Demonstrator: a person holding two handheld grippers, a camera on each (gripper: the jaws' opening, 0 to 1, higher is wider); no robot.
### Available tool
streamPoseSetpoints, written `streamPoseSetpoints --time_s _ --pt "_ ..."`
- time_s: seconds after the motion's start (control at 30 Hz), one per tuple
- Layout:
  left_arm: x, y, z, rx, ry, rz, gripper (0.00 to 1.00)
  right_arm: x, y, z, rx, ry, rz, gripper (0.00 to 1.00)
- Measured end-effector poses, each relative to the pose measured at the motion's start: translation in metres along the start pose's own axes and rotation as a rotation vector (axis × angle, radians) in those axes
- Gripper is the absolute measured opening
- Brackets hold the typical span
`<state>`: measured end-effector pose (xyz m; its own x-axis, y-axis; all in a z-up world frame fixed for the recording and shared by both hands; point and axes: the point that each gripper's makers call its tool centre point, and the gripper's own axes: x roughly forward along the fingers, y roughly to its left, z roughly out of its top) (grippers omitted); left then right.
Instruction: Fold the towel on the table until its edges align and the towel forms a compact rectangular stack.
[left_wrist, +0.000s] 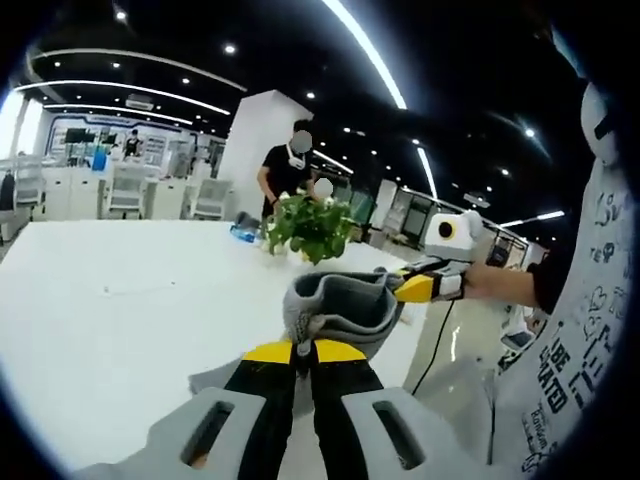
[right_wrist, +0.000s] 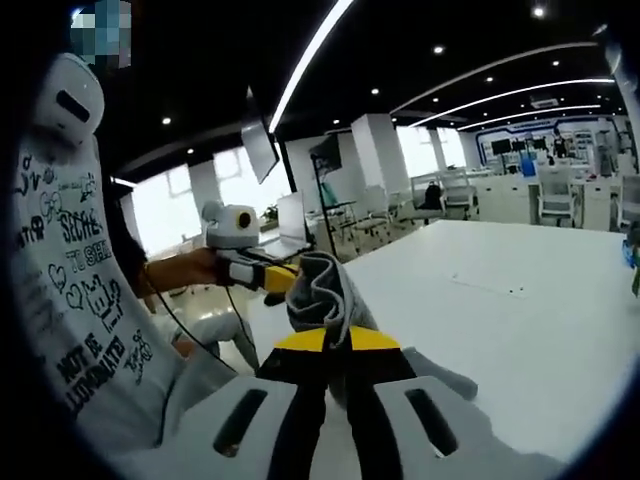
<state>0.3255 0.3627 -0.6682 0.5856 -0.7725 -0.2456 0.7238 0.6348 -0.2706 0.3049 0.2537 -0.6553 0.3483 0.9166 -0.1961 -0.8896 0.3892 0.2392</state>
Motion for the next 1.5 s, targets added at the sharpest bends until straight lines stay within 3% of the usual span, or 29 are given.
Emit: streamPoseSetpoints --time_s 0.2,0.4,0.7,1.2,1.5 --pt "-0.001 -0.001 -0.009 -0.019 0.012 -0.006 0.05 -0.004 -0.004 -0.004 0.028 -0.001 -0.015 0.04" --pt "0.006 0.01 -0.022 -0.034 0.043 0.013 0.05 0.003 -0.025 -0.017 0.089 0.024 -0.064 0.04" --pt "0.035 0.046 -0.04 -0.097 0.078 0.065 0.05 0.021 -0.064 -0.034 0.151 0.065 -0.134 0.04" --pt "0.068 0.084 -0.092 -0.145 0.228 0.1 0.06 0.046 -0.12 -0.095 0.273 0.191 -0.216 0.04" --pt "0.089 0.113 -0.126 -0.23 0.303 0.16 0.06 0.064 -0.145 -0.133 0.361 0.287 -0.259 0.04"
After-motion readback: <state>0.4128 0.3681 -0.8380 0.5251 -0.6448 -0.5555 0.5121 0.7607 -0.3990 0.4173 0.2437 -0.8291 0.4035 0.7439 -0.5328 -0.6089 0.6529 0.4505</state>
